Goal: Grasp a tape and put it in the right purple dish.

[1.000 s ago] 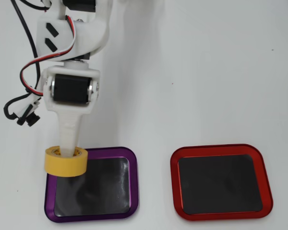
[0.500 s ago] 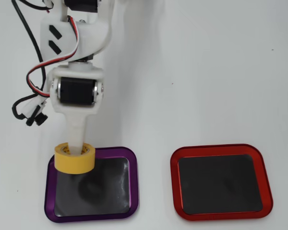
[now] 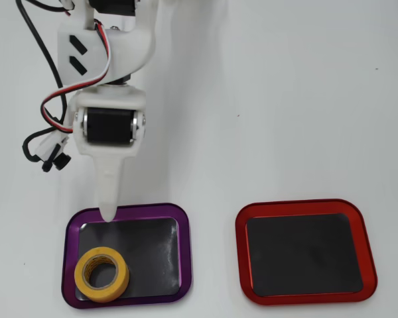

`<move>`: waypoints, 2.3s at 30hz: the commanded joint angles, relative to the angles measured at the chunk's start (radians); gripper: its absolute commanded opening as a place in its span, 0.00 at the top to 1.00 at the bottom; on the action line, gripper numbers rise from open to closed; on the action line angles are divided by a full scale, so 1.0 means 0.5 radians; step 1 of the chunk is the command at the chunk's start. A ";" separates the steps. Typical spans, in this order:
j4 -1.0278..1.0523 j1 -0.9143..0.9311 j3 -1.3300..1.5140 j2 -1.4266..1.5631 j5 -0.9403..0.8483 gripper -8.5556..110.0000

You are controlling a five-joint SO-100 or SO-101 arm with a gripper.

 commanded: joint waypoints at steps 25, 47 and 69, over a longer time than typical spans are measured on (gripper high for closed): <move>1.506 -0.267 1.488 3.129 0.828 0.78; 1.687 -0.267 3.059 4.301 0.948 0.79; 1.773 -0.270 3.056 4.301 0.828 0.93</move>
